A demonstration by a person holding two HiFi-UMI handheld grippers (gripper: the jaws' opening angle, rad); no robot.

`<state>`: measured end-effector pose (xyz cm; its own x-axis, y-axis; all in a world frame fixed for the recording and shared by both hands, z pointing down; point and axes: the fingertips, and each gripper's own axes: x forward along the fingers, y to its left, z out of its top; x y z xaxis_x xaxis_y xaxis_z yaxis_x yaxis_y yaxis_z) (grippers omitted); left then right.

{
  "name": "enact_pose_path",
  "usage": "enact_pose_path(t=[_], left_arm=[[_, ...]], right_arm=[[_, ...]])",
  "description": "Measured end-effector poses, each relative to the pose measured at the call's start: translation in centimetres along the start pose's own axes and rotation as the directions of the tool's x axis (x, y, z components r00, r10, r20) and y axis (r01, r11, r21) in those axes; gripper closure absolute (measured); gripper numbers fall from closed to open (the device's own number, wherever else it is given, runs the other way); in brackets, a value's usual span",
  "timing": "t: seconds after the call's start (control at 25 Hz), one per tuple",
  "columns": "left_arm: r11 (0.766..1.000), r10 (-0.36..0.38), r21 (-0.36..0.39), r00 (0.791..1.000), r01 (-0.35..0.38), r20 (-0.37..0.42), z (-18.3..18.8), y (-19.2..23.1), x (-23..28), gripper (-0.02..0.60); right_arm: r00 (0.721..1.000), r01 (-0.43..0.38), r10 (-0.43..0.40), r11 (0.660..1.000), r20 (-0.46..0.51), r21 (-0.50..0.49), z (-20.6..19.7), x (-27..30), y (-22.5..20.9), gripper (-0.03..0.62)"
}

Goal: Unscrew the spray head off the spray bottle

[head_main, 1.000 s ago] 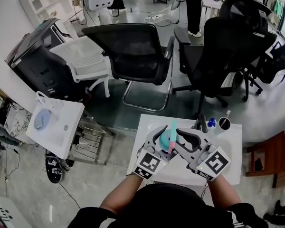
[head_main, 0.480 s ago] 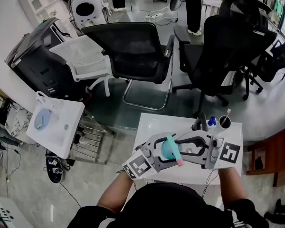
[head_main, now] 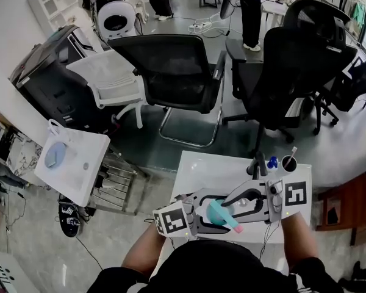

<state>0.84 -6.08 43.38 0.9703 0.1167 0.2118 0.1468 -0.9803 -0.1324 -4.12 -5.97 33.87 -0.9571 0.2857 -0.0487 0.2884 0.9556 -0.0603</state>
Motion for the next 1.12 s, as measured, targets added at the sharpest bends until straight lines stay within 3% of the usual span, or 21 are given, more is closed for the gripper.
enact_pose_path(t=[0.12, 0.2, 0.28, 0.4, 0.48, 0.56, 0.64, 0.72, 0.88, 1.0, 1.12], left_arm=[[0.993, 0.107, -0.044, 0.994, -0.107, 0.003, -0.6, 2.2, -0.4, 0.177], [0.961, 0.259, -0.09, 0.965, -0.261, -0.035, -1.7, 5.1, -1.3, 0.178], [0.892, 0.418, -0.15, 0.905, -0.426, -0.086, -3.1, 8.0, -2.7, 0.177], [0.748, 0.603, -0.234, 0.783, -0.621, -0.151, -4.6, 11.4, -5.5, 0.178], [0.653, 0.687, -0.253, 0.699, -0.714, -0.198, -5.4, 12.9, -7.4, 0.177], [0.582, 0.738, -0.251, 0.632, -0.774, -0.239, -6.2, 13.7, -8.7, 0.178], [0.536, 0.764, -0.24, 0.586, -0.809, -0.271, -6.8, 14.1, -9.3, 0.177], [0.513, 0.773, -0.232, 0.562, -0.826, -0.294, -7.4, 14.3, -9.5, 0.176], [0.486, 0.782, -0.229, 0.537, -0.843, -0.317, -8.2, 14.6, -9.1, 0.178], [0.483, 0.787, -0.222, 0.531, -0.847, -0.314, -8.3, 14.7, -8.4, 0.176], [0.488, 0.788, -0.22, 0.535, -0.845, -0.305, -8.1, 14.6, -7.9, 0.177]], right_arm=[[0.996, 0.078, -0.078, 0.997, 0.039, 0.006, 0.1, -0.4, -1.8, 0.459], [0.977, 0.202, -0.201, 0.979, 0.07, 0.0, -0.1, -1.3, -4.0, 0.462], [0.926, 0.364, -0.359, 0.931, 0.118, -0.022, 0.0, -3.0, -6.6, 0.47], [0.802, 0.578, -0.565, 0.816, 0.191, -0.012, 0.5, -6.3, -9.7, 0.47], [0.734, 0.659, -0.647, 0.752, 0.207, 0.017, 0.6, -7.6, -10.7, 0.47], [0.705, 0.691, -0.678, 0.723, 0.207, 0.01, 0.7, -7.8, -10.4, 0.472], [0.713, 0.69, -0.673, 0.723, 0.197, -0.025, 0.7, -6.9, -9.6, 0.483], [0.73, 0.679, -0.661, 0.731, 0.176, -0.068, 0.6, -5.5, -8.7, 0.482], [0.746, 0.666, -0.659, 0.739, 0.097, -0.098, -0.4, -2.4, -8.1, 0.482], [0.728, 0.685, -0.68, 0.722, 0.083, -0.091, -1.2, -1.3, -8.6, 0.485], [0.685, 0.728, -0.723, 0.683, 0.088, -0.053, -1.7, -0.7, -9.4, 0.487]])
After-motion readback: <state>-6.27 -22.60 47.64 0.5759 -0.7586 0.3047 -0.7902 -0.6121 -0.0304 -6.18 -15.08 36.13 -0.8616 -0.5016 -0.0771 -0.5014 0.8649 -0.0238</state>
